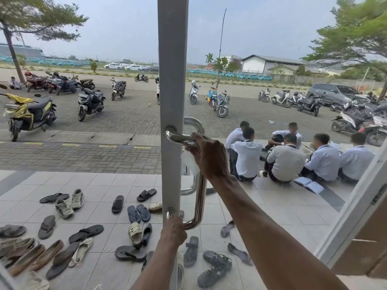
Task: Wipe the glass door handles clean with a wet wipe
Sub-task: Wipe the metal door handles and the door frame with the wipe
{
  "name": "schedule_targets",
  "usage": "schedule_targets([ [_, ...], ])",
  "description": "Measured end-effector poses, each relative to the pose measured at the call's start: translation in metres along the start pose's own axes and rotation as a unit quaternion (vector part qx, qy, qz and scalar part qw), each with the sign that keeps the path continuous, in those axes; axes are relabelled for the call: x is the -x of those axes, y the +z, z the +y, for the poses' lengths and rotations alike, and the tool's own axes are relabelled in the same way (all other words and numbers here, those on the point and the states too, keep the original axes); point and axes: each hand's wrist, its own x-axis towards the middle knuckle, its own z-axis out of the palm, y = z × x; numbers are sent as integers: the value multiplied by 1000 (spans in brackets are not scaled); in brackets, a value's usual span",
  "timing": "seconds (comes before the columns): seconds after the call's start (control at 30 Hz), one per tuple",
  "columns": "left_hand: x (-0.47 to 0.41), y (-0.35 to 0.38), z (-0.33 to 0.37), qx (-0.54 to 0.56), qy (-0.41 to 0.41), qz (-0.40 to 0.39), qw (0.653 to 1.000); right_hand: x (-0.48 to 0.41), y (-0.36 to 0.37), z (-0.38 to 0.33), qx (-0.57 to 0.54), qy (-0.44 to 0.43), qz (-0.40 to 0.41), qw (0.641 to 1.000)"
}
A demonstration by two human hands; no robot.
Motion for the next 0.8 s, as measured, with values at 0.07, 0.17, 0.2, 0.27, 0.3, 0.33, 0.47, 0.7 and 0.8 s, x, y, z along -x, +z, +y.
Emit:
schedule_targets([
  [0.07,-1,0,0,-1,-1,0,1000,-4,0,-1,8,-21,-2,1000],
  [0.17,-3,2,0,-6,-2,3,1000,-11,0,-6,2,-52,-22,998],
  [0.2,-3,2,0,-8,-3,5,1000,-13,-1,-7,2,-64,-29,998],
  [0.27,-4,2,0,-10,-8,9,1000,-18,0,-12,9,-86,-40,995],
  [0.3,-4,2,0,-12,-8,10,1000,-21,1,-15,13,-91,-45,995],
  [0.33,-4,3,0,-15,-7,12,1000,-24,3,-20,22,-91,-48,994],
  [0.47,-5,5,0,-21,-13,20,1000,-33,13,-45,135,-87,-71,985],
  [0.7,-2,6,-1,-33,-12,30,999,-51,23,-74,161,-51,-103,980],
  [0.8,-1,5,-1,-33,-6,31,999,-48,27,-73,157,-44,-99,982],
])
